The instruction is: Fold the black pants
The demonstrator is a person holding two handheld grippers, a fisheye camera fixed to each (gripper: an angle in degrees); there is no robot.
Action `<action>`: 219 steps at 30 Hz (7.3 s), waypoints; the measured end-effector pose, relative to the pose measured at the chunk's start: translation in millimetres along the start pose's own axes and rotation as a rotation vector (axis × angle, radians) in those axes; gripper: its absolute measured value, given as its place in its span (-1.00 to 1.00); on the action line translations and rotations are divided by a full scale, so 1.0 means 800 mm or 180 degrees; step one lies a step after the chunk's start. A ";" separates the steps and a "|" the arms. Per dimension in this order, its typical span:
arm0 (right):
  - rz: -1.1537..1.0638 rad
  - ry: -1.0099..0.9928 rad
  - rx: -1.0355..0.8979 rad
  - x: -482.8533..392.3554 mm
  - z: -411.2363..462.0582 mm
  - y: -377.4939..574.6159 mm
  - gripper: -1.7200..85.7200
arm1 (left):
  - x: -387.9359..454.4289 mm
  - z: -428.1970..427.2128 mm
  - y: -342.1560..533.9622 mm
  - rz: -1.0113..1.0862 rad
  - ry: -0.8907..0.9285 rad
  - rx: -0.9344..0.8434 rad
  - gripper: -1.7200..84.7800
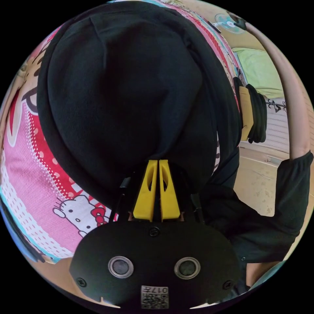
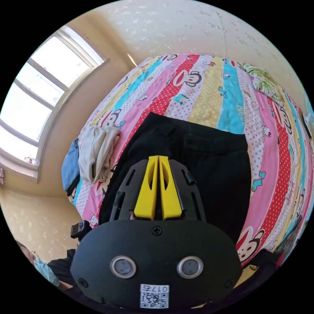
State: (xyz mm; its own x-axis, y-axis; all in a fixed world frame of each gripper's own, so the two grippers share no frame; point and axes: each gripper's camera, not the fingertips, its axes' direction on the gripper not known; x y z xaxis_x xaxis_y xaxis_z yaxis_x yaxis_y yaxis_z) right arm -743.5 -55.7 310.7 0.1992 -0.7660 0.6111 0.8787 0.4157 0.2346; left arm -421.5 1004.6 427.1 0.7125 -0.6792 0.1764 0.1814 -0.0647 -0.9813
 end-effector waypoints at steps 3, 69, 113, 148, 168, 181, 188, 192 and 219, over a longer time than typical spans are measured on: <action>0.0032 0.0360 -0.0163 0.036 -0.011 0.067 -0.95 | -0.004 0.006 0.012 -0.0022 -0.0010 0.0133 -0.98; 0.1416 -0.0215 0.0525 0.271 -0.164 1.003 -0.73 | 0.376 0.541 0.155 0.1230 0.0511 0.0617 -0.78; 0.0615 -0.0453 0.0268 0.227 -0.107 0.486 -0.68 | 0.353 0.260 0.269 0.1144 0.1469 0.0990 -0.97; 0.0315 -0.1385 -0.0285 -0.104 0.204 0.019 -0.89 | -0.004 -0.126 0.516 -0.1786 0.2543 0.0869 -0.81; 0.2063 -0.2062 0.0324 0.101 0.234 0.333 -0.71 | 0.006 -0.273 0.279 -0.0812 0.1245 0.0764 -0.73; 0.1406 -0.2966 0.0318 0.170 0.269 0.266 -0.90 | 0.040 -0.240 0.338 -0.1432 0.1892 0.1308 -0.87; 0.1532 -0.2758 0.0155 0.202 0.281 0.244 -0.88 | 0.084 -0.256 0.364 -0.1270 0.1670 0.1137 -0.96; 0.1702 -0.2760 0.0072 0.183 0.299 0.251 -0.81 | 0.076 -0.270 0.379 -0.1453 0.1651 0.1400 -0.76; 0.0258 -0.1069 -0.1142 -0.122 0.292 0.285 -0.85 | 0.004 -0.244 0.369 -0.2295 0.2662 -0.0207 -0.85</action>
State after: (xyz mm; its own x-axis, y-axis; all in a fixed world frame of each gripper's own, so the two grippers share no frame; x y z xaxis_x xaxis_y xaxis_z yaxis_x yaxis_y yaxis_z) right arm -663.9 228.8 481.2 0.1743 -0.5136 0.8402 0.9718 0.2273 -0.0627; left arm -497.8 840.5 122.9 -0.2335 -0.7450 0.6248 0.3162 -0.6658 -0.6758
